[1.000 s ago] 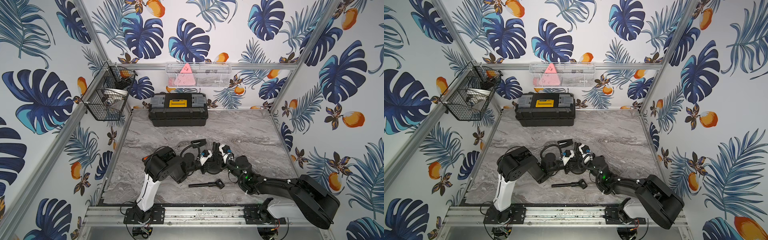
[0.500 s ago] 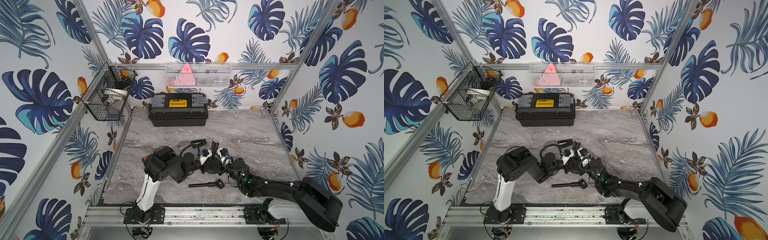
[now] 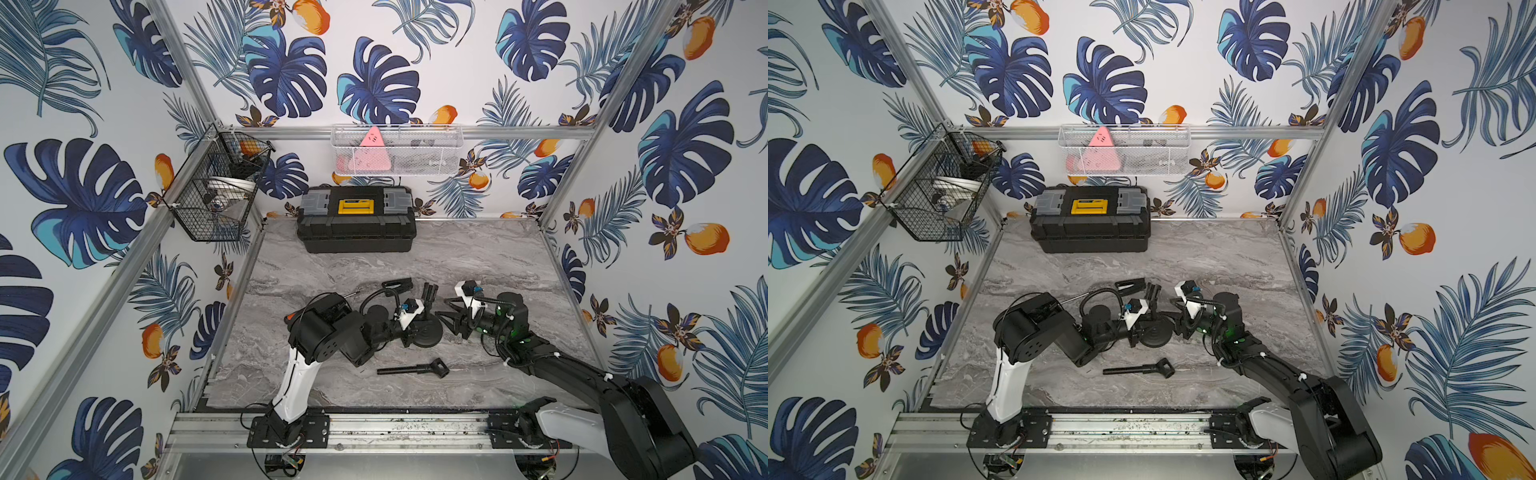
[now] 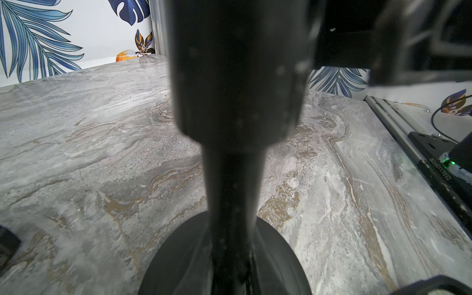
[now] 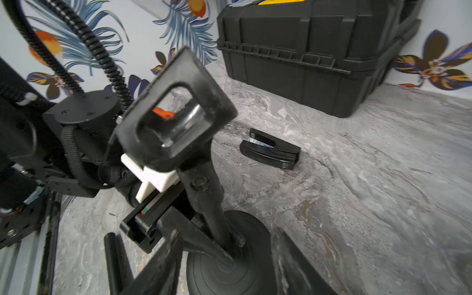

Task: Assemble a microphone stand
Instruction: Screw the microphone stand pole into the microphone stand base.

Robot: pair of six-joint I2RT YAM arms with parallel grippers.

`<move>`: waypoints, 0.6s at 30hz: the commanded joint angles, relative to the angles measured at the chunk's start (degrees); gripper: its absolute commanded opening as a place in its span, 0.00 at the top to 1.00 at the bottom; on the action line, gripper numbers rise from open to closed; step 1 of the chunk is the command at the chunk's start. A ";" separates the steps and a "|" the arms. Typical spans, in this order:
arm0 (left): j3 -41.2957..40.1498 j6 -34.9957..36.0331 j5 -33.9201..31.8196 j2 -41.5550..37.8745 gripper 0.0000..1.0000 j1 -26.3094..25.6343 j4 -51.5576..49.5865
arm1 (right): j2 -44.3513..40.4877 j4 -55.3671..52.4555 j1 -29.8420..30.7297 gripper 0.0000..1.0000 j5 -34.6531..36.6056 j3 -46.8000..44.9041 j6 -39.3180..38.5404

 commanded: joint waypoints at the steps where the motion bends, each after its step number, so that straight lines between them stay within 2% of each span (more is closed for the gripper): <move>1: -0.08 0.81 0.24 -0.10 0.86 0.13 1.94 | 3.47 -2.54 -0.91 0.42 -10.07 3.54 -4.55; 6: 0.26 0.65 0.68 0.21 0.86 0.14 1.86 | 9.52 -6.52 -1.25 0.42 -16.43 9.69 -9.72; 14: 0.71 0.90 1.25 0.04 0.86 0.13 0.64 | 14.72 -5.68 -2.35 0.46 -21.15 13.38 -11.90; 18: 0.92 0.81 1.47 0.12 0.86 0.14 0.46 | 15.38 -6.59 -2.45 0.52 -21.97 14.20 -13.10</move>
